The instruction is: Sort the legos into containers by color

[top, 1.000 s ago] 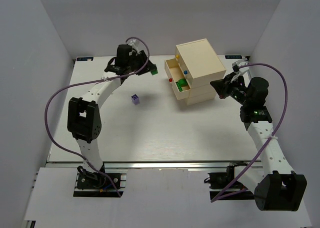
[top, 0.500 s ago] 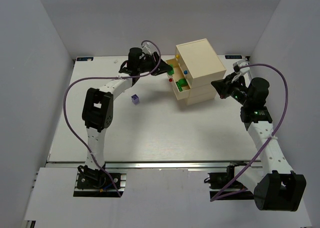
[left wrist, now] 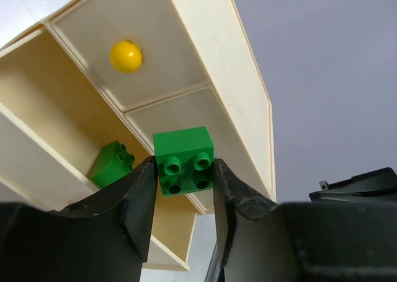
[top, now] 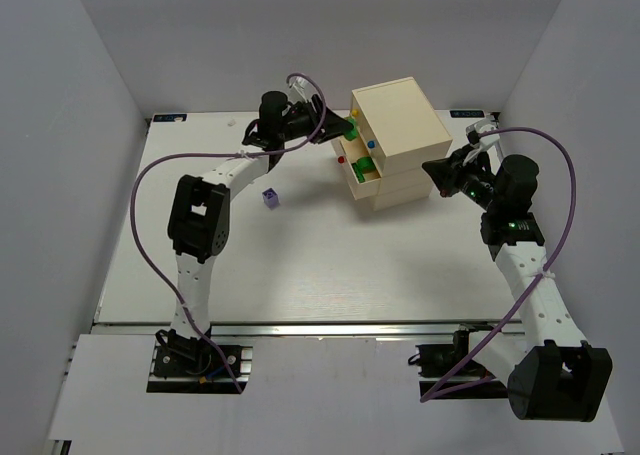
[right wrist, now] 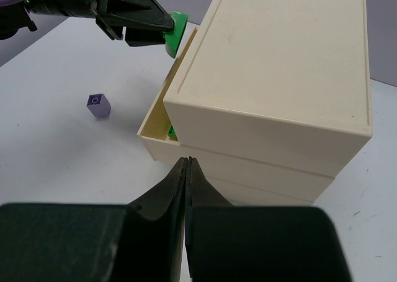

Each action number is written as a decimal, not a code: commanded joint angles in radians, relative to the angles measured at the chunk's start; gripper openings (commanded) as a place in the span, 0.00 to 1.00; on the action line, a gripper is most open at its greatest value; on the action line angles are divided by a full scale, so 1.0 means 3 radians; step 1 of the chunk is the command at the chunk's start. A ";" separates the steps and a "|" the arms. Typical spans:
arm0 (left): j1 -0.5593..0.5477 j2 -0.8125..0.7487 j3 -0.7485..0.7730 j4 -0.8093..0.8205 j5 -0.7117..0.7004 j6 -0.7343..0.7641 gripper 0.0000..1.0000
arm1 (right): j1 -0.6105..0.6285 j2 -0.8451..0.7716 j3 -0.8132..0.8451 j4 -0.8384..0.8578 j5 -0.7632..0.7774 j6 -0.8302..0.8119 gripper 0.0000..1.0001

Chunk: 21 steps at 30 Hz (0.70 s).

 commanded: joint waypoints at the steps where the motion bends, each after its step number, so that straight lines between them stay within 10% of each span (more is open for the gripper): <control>1: -0.0028 0.0062 0.0087 0.0143 0.0065 -0.0102 0.49 | -0.0027 -0.0009 0.0005 0.0144 -0.0058 0.0017 0.00; 14: -0.0059 0.0037 0.0209 0.0276 0.0152 -0.0224 0.64 | -0.0022 -0.0004 0.0000 0.0149 -0.0094 0.0037 0.00; 16: -0.0059 -0.0009 0.0189 0.0368 0.0193 -0.0255 0.57 | -0.0129 -0.0020 0.0005 0.0149 -0.0135 0.0053 0.00; 18: -0.0018 -0.0091 0.0143 0.0531 0.0300 -0.0352 0.29 | -0.0155 -0.0035 0.0015 0.0154 -0.0160 0.0068 0.17; 21: 0.0023 -0.0356 -0.0178 0.0853 0.0469 -0.0475 0.12 | -0.0186 -0.0060 0.0031 0.0154 -0.0247 0.0083 0.41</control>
